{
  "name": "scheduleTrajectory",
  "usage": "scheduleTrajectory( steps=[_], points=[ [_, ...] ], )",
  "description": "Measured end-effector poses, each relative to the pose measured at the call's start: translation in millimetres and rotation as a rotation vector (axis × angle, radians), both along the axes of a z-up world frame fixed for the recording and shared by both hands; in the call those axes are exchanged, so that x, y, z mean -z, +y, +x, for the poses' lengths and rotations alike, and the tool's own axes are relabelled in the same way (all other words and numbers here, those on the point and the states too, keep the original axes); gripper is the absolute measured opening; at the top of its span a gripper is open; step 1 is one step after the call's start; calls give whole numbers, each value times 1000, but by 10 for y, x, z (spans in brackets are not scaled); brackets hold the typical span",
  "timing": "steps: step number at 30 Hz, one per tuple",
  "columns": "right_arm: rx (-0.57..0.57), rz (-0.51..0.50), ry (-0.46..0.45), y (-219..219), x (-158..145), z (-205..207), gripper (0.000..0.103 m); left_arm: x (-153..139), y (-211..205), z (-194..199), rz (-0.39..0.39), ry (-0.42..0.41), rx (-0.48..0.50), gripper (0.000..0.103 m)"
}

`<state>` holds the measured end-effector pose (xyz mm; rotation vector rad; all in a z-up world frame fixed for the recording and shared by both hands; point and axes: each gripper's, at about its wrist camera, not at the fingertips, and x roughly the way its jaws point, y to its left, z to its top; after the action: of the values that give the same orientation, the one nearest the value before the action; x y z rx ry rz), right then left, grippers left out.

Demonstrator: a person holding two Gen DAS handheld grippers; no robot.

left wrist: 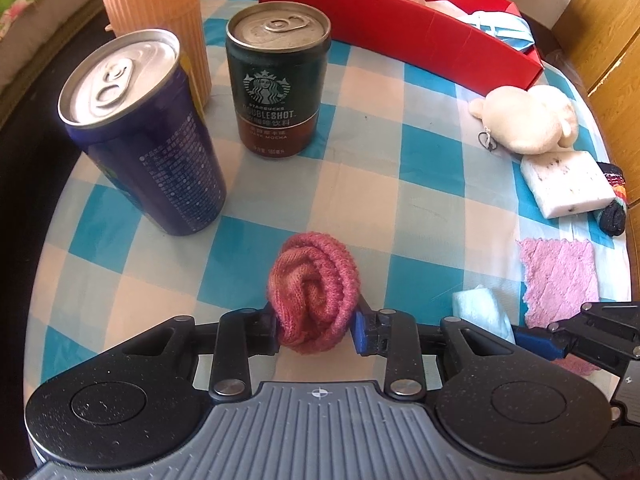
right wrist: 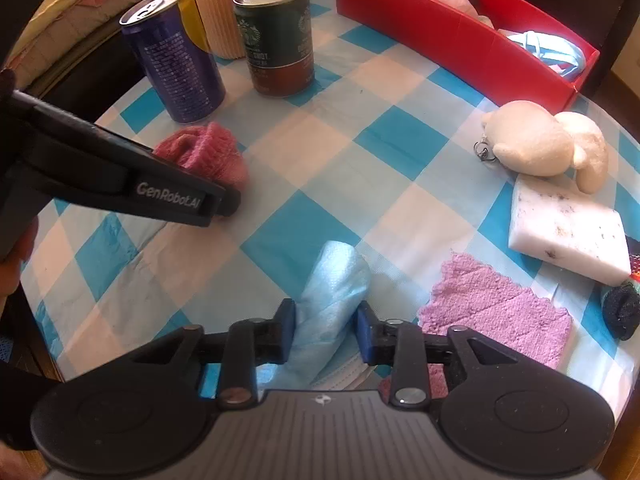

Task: Organize soft objects
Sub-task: 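Grasp the light blue cloth with the right gripper while the left gripper holds the ball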

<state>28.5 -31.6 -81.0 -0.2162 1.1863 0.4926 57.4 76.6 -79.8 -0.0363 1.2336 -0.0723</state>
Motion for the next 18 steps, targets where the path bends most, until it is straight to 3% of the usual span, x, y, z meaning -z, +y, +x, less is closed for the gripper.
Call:
scheduleTrajectory(
  steps=[7,18],
  points=[
    [41,82,-21,-119,-224,24,3,-178,3,-26,-49,-35,8,32],
    [210,233,-173,-538,-950,264,3,-945,-59,154,-166,-237,2,32]
  ],
)
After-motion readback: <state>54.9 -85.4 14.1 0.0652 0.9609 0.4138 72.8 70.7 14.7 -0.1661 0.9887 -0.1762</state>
